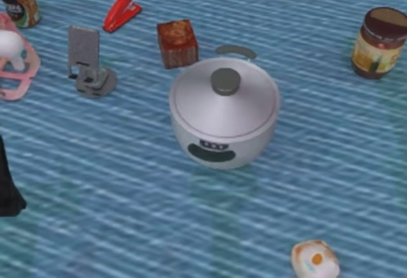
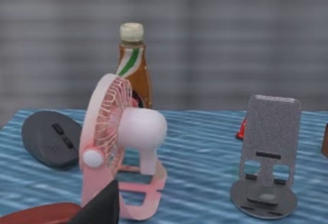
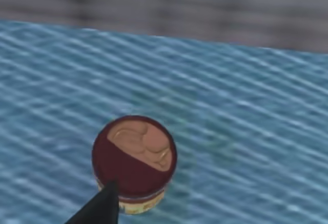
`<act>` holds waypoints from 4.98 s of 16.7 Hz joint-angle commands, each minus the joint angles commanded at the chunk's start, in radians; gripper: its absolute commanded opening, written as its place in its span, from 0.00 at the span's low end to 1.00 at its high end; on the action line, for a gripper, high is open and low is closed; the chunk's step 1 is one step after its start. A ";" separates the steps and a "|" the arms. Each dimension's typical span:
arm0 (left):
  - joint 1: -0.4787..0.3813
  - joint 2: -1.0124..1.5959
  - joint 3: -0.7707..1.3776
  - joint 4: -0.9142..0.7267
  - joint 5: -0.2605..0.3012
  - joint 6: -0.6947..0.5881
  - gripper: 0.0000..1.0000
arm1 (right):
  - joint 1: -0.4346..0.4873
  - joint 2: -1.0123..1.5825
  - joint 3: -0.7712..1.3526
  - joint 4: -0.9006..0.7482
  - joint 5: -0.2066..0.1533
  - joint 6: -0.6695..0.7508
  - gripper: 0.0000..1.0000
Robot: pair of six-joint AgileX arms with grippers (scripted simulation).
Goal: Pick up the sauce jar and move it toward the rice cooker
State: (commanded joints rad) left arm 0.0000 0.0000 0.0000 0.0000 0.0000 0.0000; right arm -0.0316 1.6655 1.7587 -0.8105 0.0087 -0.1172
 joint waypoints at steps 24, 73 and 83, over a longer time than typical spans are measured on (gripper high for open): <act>0.000 0.000 0.000 0.000 0.000 0.000 1.00 | 0.057 0.863 0.565 -0.265 -0.079 -0.134 1.00; 0.000 0.000 0.000 0.000 0.000 0.000 1.00 | 0.114 0.357 0.073 -0.275 -0.060 -0.053 0.00; 0.000 0.000 0.000 0.000 0.000 0.000 1.00 | 0.342 0.263 -0.225 -0.078 0.083 0.422 0.00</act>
State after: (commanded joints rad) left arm 0.0000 0.0000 0.0000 0.0000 0.0000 0.0000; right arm 0.3109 1.9290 1.5337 -0.8885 0.0912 0.3053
